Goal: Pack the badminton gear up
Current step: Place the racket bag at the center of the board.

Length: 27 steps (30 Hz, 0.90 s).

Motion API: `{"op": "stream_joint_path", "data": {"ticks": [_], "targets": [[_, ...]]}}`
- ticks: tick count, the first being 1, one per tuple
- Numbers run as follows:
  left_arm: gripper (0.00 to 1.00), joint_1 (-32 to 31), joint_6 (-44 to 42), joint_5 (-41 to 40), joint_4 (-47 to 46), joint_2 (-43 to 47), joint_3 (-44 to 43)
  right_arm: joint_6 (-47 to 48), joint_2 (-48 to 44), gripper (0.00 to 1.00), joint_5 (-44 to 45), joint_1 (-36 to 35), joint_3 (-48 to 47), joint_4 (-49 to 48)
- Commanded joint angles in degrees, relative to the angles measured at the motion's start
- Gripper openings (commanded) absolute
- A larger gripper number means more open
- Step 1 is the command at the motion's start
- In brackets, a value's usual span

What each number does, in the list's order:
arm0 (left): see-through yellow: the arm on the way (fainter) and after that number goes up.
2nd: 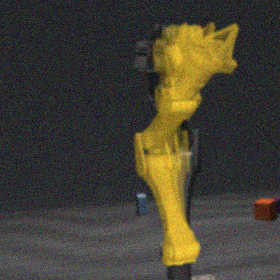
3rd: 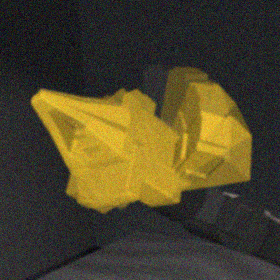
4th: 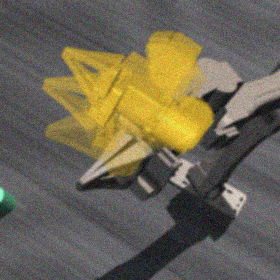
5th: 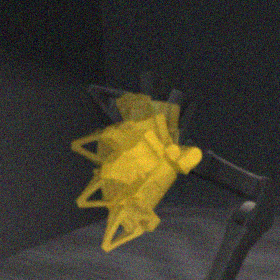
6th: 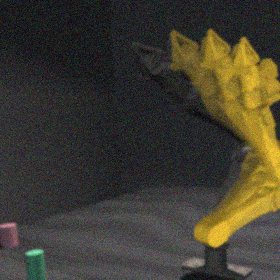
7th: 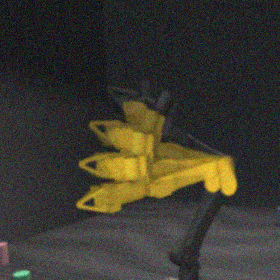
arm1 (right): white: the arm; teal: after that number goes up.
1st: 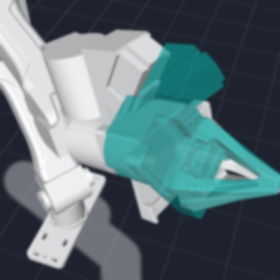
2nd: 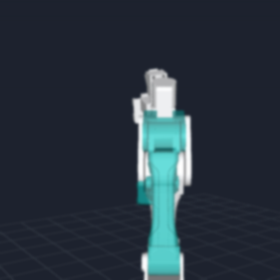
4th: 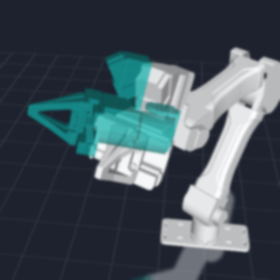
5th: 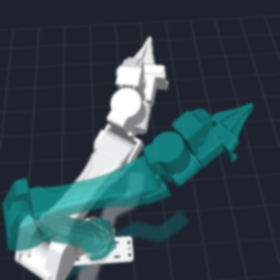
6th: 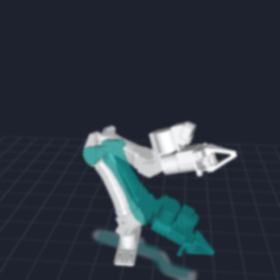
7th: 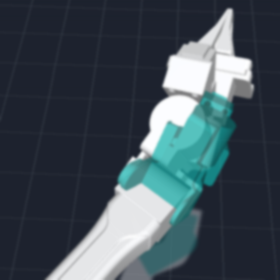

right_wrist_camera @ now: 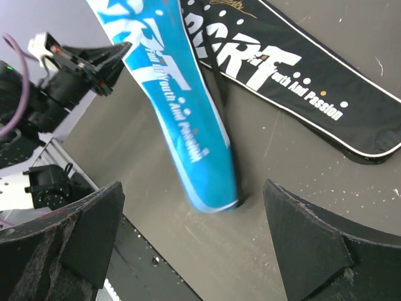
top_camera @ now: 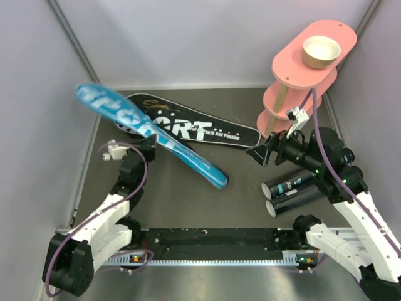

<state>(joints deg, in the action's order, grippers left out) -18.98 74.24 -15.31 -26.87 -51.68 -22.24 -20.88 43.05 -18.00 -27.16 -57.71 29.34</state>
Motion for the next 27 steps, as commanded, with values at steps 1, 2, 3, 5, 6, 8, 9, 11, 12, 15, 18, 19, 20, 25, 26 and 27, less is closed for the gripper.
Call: {"op": "stream_joint_path", "data": {"ticks": [1,2,3,5,6,8,9,11,12,15,18,19,20,25,26,27], "targets": [[0.0,0.0,18.0,-18.9,-3.6,0.4,6.5,-1.0,0.9,0.91,-2.7,-0.4,-1.4,-2.8],[0.0,0.0,21.4,-16.6,-3.8,0.1,7.5,-1.0,1.1,0.91,-3.1,-0.4,-1.4,-2.8],[0.0,-0.3,21.8,-16.3,-8.4,-1.2,8.9,-1.0,1.2,0.91,-3.2,-0.4,-1.4,-2.9],[0.0,-0.4,23.0,-15.8,-14.4,-3.7,12.8,-1.1,1.5,0.91,-3.4,-0.4,-1.1,-3.1],[0.04,-0.4,23.8,-14.4,-18.5,-6.0,14.0,-1.3,1.5,0.91,-3.4,-0.4,-1.0,-3.2],[0.16,-0.4,23.2,-11.9,-23.7,-7.7,16.7,-1.4,1.7,0.91,-3.2,-0.4,-0.6,-3.2],[0.25,-0.4,22.4,-8.0,-25.9,-8.0,17.3,-1.9,1.7,0.91,-2.7,-0.4,-0.5,-3.1],[0.98,-0.3,21.6,-3.5,-25.4,-5.8,17.7,-2.4,2.2,0.91,1.6,-0.4,-0.9,-1.1],[0.98,0.7,21.7,-0.8,-21.2,-0.8,17.1,-2.4,2.6,0.91,3.7,-0.4,-1.5,0.3],[0.99,1.9,22.1,9.9,14.8,14.7,8.7,-0.7,3.5,0.99,11.4,-0.4,-4.7,7.3],[0.98,1.9,11.7,5.2,39.0,27.5,-0.8,1.6,1.6,0.99,16.8,-0.4,-6.2,11.3],[0.98,1.9,9.2,3.2,44.6,29.8,-5.6,1.9,0.6,0.99,17.8,-0.4,-6.3,11.8],[0.98,1.9,5.7,-1.1,53.2,31.6,-7.7,2.0,-0.3,0.99,21.1,-0.4,-6.4,12.3],[0.98,1.9,-2.4,-4.4,64.8,35.9,-18.0,4.9,-8.7,0.99,25.7,-0.4,-9.0,12.5],[0.98,1.9,-5.7,-2.6,64.5,35.9,-19.1,5.5,-9.9,0.99,27.0,-0.4,-10.6,12.5],[0.98,1.9,-7.9,-1.2,62.1,35.3,-20.5,7.3,-11.1,0.99,27.6,-0.4,-11.5,12.5]]}}
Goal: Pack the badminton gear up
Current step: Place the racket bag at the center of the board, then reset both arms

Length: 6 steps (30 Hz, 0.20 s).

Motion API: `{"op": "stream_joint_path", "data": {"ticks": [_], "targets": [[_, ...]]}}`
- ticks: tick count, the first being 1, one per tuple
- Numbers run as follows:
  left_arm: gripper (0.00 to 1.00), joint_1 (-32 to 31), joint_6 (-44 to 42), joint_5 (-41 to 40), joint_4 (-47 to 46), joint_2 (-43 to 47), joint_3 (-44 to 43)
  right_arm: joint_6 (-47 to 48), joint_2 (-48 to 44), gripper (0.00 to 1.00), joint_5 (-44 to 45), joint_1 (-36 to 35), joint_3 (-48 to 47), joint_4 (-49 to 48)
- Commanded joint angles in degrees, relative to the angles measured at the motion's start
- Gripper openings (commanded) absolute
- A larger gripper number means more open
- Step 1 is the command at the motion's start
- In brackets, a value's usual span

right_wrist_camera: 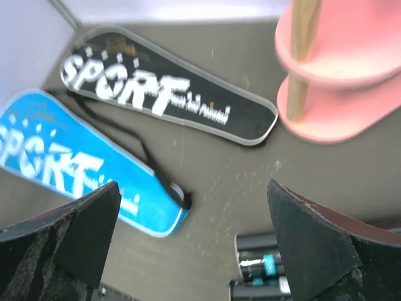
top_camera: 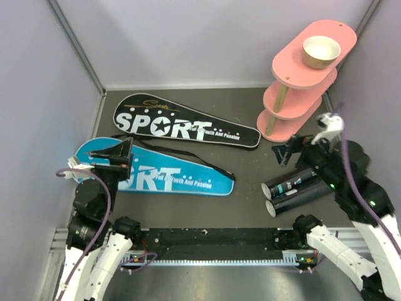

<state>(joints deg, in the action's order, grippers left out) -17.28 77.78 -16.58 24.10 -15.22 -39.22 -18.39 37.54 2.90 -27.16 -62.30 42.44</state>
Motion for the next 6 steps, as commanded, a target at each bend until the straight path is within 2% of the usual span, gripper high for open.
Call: {"op": "stream_joint_path", "data": {"ticks": [1,3,5,6], "targets": [[0.97,0.2,-14.4,1.2,8.8,-1.4,-6.8,6.2,-8.4,0.99,6.7,-0.4,-8.1,-0.5],[0.96,0.2,-23.7,4.3,4.6,-3.8,-11.2,9.1,-11.5,0.99,6.8,-0.4,-11.3,-0.5],[0.98,0.2,-34.1,6.7,3.6,-7.4,-20.0,10.3,-15.1,0.99,9.9,-0.4,-14.5,-0.8],[0.98,0.2,-37.9,10.7,2.0,-8.8,-25.8,12.5,-15.6,0.99,10.4,-0.4,-16.0,0.2]]}}
